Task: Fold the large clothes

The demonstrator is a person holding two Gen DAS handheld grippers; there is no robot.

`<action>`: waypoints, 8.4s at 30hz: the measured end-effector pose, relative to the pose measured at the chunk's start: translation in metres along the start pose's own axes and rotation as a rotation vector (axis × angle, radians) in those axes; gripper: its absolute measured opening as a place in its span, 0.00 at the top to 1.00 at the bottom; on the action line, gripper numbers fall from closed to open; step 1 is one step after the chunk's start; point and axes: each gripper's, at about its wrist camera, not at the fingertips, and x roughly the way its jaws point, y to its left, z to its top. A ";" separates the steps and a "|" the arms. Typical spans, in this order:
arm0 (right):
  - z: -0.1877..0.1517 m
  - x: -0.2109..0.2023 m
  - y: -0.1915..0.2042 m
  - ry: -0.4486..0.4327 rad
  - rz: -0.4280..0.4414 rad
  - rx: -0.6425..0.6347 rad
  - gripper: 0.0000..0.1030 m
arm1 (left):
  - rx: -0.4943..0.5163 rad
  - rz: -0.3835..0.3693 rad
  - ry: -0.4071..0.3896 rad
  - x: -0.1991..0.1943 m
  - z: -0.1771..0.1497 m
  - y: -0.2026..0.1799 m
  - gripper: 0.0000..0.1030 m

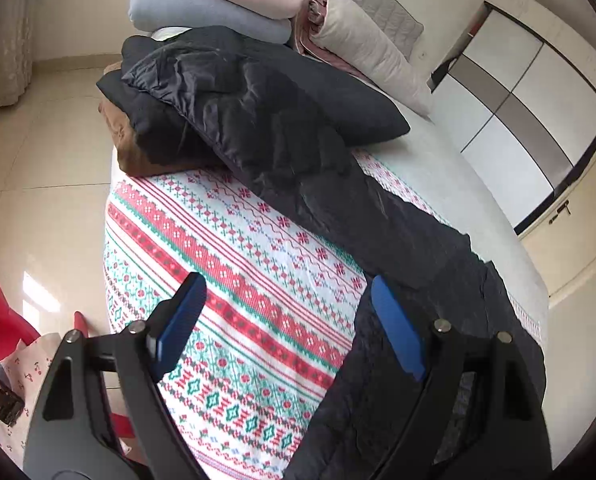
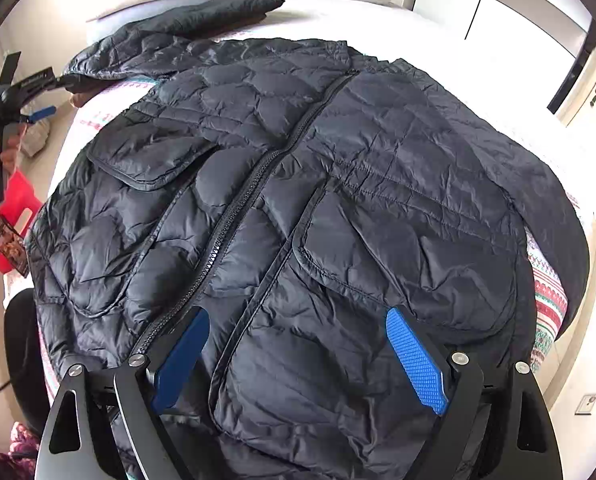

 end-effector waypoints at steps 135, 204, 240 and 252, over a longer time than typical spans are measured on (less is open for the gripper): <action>0.203 0.157 -0.125 -0.084 0.124 0.419 0.69 | 0.384 0.109 0.229 0.132 -0.001 -0.105 0.45; 0.066 -0.064 -0.327 -0.790 -0.067 0.918 0.94 | 0.501 -0.269 0.187 0.026 -0.061 -0.285 0.19; 0.054 0.055 -0.247 -0.338 0.199 0.768 0.33 | 1.043 -0.289 0.208 0.058 -0.200 -0.423 0.19; 0.048 0.093 -0.274 -0.312 0.230 0.819 0.33 | 1.237 -0.044 0.097 0.110 -0.256 -0.488 0.24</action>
